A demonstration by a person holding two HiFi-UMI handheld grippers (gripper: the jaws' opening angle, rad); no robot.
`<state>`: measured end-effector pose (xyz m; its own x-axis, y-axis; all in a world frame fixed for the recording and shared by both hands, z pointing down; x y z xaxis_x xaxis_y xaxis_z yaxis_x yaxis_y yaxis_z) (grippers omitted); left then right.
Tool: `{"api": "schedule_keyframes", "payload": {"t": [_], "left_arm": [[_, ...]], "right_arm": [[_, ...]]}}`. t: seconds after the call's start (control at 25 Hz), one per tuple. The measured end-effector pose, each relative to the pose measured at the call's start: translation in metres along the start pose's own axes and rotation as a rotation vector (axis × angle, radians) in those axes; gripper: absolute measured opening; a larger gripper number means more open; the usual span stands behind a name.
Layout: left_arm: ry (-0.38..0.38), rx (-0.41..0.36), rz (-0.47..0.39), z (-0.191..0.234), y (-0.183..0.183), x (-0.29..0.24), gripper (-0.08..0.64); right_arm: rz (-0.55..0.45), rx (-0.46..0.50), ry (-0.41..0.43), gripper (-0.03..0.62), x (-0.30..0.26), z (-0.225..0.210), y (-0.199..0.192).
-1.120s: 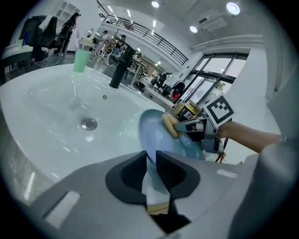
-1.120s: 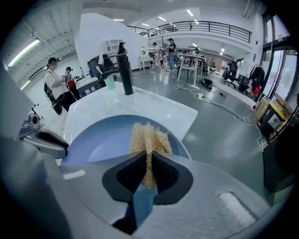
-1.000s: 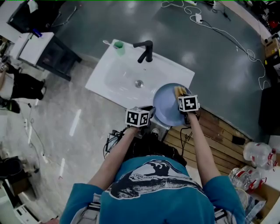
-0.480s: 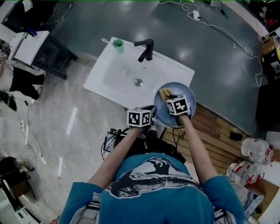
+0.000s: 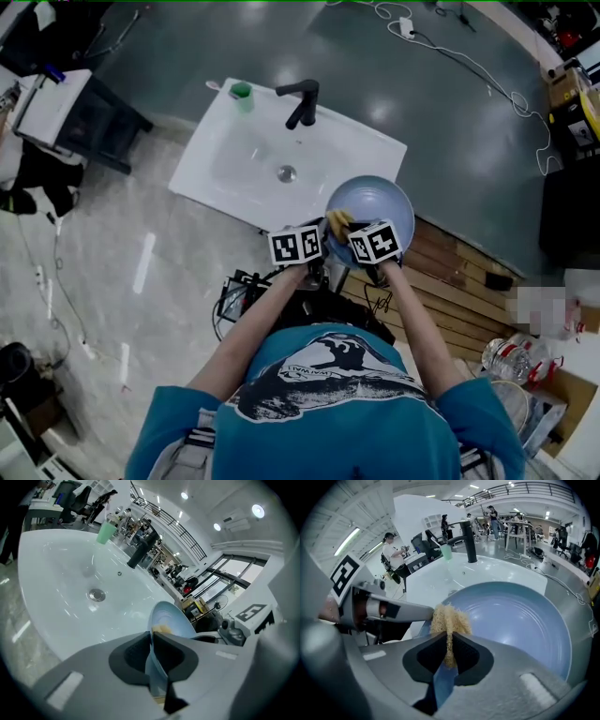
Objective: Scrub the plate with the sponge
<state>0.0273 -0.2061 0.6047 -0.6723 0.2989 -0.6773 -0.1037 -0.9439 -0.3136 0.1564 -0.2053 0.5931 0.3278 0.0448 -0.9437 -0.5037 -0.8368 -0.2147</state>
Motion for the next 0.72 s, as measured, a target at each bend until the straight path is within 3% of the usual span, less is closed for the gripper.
{"api": "schedule_keyframes", "payload": {"t": [0.32,0.52,0.72], "left_arm": [[0.035,-0.030,0.000,-0.001,0.003,0.000,0.034],[0.071,-0.090,0.020,-0.004,0.005,0.001,0.034],[0.081,-0.122,0.031,-0.006,0.005,0.001,0.035]], "right_arm": [[0.072,0.021,0.055,0.034,0.003,0.012,-0.035],[0.131,0.044,0.027,0.034,0.013,0.003,-0.057],[0.177,-0.004,0.001,0.034,0.026,-0.023,-0.075]]}}
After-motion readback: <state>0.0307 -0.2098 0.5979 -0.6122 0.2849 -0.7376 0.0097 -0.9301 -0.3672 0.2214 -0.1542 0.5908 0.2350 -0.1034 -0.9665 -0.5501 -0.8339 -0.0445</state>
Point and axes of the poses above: the fingertips, and each gripper's own axes: x backward along the fingers, z to its left, y out of its top, the point moved 7 cm from there along x, backward along the fingers, and after that the axes turned 15 degrees about z, right-handed, at the moved point
